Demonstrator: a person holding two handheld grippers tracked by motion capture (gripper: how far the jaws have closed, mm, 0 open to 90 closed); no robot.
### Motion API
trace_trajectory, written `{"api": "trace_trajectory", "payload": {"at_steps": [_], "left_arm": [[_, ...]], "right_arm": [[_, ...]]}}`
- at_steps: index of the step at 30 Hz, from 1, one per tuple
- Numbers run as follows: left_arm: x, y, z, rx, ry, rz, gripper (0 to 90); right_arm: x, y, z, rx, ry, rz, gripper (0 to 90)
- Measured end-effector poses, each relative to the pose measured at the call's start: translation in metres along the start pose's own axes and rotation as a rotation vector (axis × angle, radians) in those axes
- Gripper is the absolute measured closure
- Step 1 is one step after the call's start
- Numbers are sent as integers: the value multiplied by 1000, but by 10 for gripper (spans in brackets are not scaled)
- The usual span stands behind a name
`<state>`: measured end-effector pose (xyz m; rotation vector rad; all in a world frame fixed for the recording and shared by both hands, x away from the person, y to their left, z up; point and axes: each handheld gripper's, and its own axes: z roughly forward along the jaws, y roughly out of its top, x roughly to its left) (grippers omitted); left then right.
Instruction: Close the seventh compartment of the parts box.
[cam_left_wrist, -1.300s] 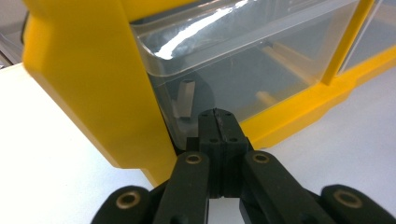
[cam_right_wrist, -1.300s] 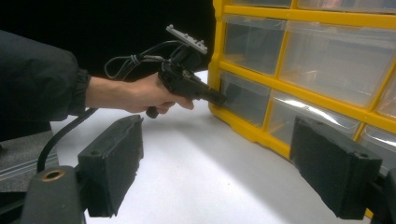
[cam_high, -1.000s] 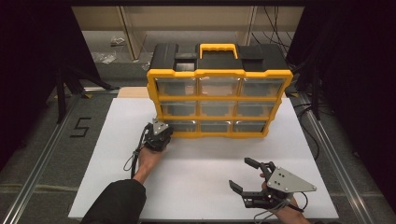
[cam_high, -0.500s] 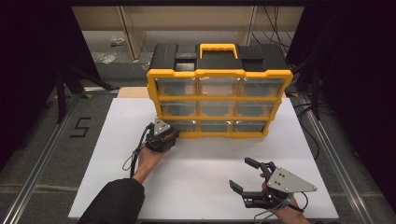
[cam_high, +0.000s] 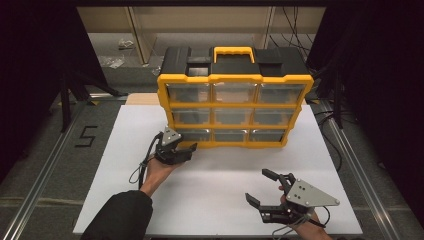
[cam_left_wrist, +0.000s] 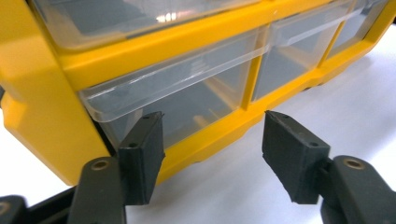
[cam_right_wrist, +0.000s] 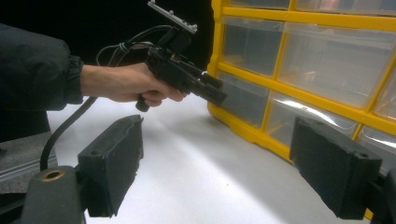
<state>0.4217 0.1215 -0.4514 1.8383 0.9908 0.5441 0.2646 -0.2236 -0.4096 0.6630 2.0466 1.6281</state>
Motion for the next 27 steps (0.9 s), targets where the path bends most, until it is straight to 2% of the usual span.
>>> {"api": "trace_trajectory", "payload": {"at_steps": [7,13,17,21,27], "left_arm": [[-11,10,-15,-68,-70,-51,320],[-18,13,-25,-107,-114,-48,286],[-27,16,-34,-137,-154,-61,254],[-34,16,-42,-172,-157,-22,239],[-39,16,-50,-195,-167,-2,226]], "right_arm": [[0,0,0,0,0,4,184],[0,0,0,1,1,1,184],[0,-1,0,0,1,3,184],[0,-1,0,1,2,2,184],[0,-1,0,1,2,1,184]]}}
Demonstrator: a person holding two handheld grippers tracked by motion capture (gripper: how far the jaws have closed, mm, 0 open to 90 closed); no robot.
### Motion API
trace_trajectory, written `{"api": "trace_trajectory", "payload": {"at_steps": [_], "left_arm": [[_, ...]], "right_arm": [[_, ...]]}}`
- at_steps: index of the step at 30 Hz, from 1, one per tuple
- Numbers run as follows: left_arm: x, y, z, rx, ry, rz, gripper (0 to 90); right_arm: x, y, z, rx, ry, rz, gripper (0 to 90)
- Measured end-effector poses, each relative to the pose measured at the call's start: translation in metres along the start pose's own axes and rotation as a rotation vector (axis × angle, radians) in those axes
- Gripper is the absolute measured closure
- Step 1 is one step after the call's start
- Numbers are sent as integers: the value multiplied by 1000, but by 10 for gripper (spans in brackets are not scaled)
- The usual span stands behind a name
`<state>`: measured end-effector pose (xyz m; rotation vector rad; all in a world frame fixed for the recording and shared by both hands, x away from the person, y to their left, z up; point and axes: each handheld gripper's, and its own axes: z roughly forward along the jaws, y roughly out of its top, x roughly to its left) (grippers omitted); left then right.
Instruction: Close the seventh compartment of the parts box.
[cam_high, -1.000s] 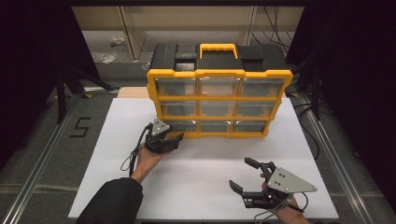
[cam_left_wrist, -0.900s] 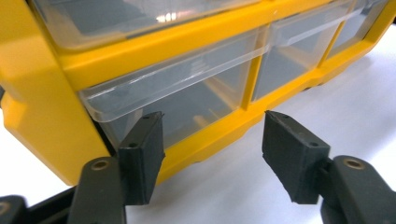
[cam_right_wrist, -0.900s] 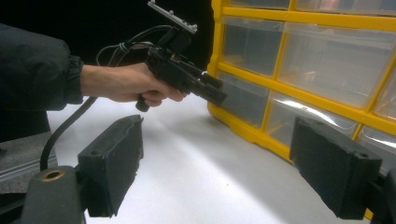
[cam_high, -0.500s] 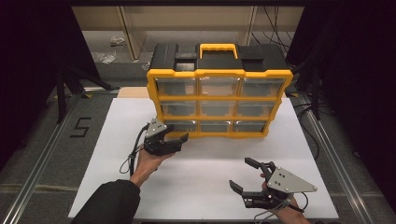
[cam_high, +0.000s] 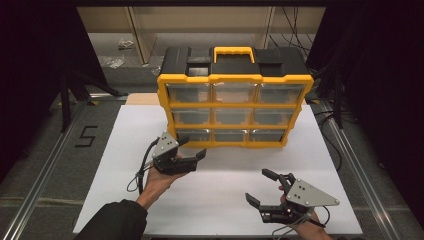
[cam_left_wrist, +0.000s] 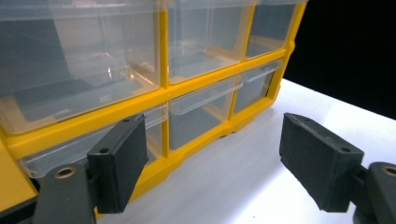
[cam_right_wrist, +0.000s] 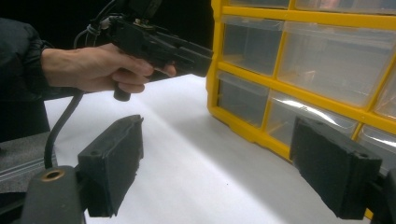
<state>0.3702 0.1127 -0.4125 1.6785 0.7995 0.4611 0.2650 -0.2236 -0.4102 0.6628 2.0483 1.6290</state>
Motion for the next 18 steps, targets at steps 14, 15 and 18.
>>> {"api": "trace_trajectory", "payload": {"at_steps": [14,15,18], "left_arm": [[-2,-4,-10,-9,-24,8,204],[-3,-4,-11,-13,-26,8,202],[-5,-5,-13,-15,-31,10,202]], "right_arm": [[0,0,0,1,-1,1,184],[0,0,0,1,-1,1,184],[0,0,0,0,-1,2,184]]}}
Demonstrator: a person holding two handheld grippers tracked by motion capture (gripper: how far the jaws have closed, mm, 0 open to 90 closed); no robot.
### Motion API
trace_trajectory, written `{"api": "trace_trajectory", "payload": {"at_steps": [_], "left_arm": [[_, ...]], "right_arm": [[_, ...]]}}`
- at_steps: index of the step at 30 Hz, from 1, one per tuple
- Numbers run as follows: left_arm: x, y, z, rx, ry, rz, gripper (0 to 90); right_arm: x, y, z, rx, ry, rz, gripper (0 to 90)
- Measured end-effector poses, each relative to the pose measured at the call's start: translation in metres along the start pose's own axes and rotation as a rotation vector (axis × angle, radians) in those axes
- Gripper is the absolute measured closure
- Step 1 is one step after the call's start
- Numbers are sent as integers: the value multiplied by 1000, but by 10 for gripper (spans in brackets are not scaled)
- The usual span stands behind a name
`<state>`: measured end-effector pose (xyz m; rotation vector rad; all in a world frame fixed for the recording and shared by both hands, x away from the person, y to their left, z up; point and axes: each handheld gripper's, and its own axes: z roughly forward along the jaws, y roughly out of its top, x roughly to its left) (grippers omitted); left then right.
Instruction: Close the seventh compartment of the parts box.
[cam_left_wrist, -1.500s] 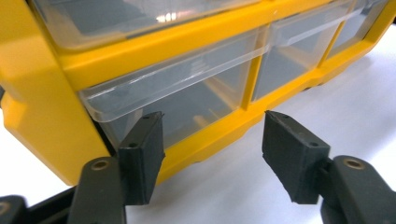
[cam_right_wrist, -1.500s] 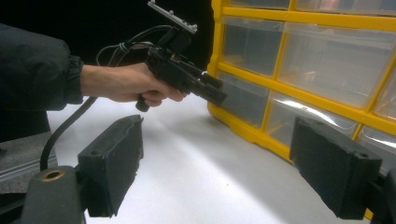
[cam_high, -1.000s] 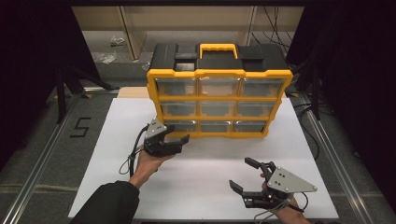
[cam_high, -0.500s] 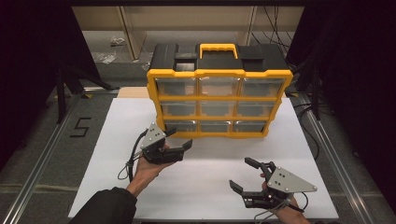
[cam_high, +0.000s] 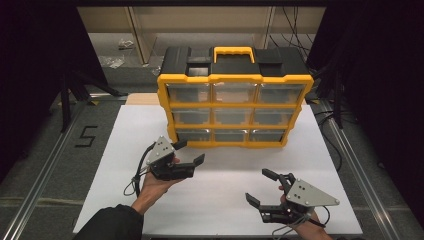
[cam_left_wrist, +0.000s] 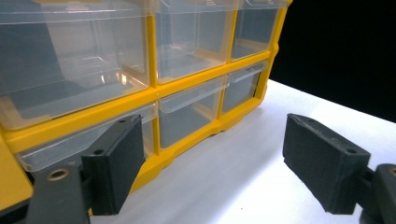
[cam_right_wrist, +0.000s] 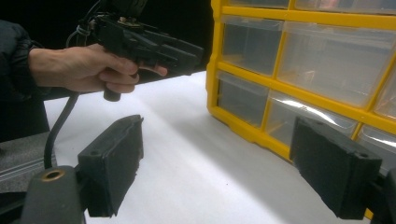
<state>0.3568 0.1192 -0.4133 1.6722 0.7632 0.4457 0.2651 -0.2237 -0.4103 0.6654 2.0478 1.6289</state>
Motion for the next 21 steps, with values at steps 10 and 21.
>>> {"api": "trace_trajectory", "payload": {"at_steps": [10,21], "left_arm": [[-5,1,-9,-36,-15,9,201],[-10,-1,-14,-47,-26,20,201]], "right_arm": [[0,0,0,2,-1,1,184],[0,0,0,0,-1,0,184]]}}
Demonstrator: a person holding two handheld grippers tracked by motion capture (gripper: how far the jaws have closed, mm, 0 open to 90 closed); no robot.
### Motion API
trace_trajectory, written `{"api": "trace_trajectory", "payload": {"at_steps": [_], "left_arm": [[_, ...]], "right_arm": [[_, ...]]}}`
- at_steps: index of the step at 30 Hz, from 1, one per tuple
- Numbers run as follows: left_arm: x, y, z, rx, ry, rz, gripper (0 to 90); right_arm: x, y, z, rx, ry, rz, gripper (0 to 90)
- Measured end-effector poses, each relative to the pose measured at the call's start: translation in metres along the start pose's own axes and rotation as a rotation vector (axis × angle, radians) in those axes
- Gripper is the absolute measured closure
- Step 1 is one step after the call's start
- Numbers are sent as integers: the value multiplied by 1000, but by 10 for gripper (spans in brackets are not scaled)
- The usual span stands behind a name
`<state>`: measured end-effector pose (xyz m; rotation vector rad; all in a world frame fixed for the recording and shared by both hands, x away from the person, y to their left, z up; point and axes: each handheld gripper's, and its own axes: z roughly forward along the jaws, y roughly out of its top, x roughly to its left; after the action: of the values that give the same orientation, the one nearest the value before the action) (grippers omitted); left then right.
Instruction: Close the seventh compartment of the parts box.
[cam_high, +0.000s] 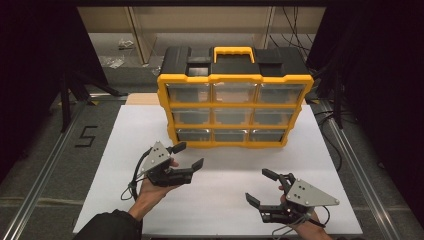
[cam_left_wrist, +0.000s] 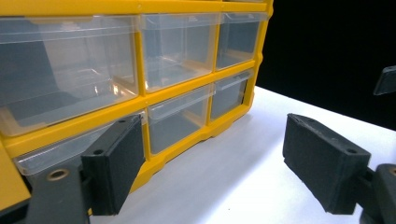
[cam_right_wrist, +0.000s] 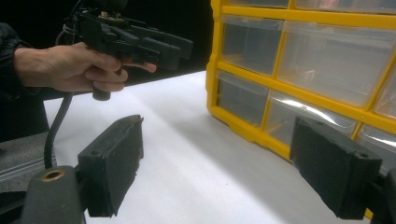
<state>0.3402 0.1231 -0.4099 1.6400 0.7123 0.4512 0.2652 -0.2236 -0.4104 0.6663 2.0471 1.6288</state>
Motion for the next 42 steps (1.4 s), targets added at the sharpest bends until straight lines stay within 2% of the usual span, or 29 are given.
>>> {"api": "trace_trajectory", "payload": {"at_steps": [12,16,21,28,32,40,42], "left_arm": [[-6,-2,-7,-8,-13,15,202],[-7,-2,-11,-24,-30,-31,202],[-10,-2,-15,-29,-28,-22,201],[-12,-4,-20,-23,-15,13,201],[-12,-4,-24,-38,-18,-16,201],[-15,-8,-29,-28,-12,5,201],[-16,-8,-30,-29,-18,-5,201]], "right_arm": [[0,0,0,1,0,0,184],[0,0,0,0,-1,0,184],[0,0,0,1,0,0,184],[0,0,0,0,-1,1,184],[0,0,0,0,-1,1,184],[0,0,0,0,-1,2,185],[-1,0,0,-1,-2,2,184]]}}
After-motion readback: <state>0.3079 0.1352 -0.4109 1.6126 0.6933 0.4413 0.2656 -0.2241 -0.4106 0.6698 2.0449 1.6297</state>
